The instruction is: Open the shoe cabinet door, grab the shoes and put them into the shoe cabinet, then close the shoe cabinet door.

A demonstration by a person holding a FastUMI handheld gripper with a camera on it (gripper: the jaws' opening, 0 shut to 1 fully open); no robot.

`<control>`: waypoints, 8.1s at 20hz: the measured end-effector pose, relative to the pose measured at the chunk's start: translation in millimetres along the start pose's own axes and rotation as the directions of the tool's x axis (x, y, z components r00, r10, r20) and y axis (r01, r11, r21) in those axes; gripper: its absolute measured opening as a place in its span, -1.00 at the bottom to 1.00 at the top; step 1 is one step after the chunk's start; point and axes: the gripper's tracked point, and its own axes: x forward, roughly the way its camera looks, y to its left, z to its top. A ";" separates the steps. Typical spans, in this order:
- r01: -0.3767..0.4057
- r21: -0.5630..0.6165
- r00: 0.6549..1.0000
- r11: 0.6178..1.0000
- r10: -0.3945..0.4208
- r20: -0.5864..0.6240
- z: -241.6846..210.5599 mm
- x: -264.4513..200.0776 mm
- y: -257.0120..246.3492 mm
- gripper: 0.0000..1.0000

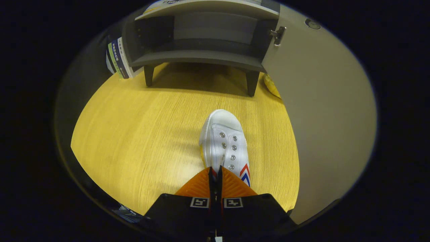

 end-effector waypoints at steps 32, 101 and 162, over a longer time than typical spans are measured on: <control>0.056 0.086 0.776 0.995 -0.098 0.624 429.5 -174.3 -18.2 -0.97; -0.104 0.089 0.538 0.991 -0.019 0.842 82.1 -408.8 -214.4 0.95; -0.078 0.123 0.567 0.989 -0.058 0.822 220.6 -362.6 24.3 0.93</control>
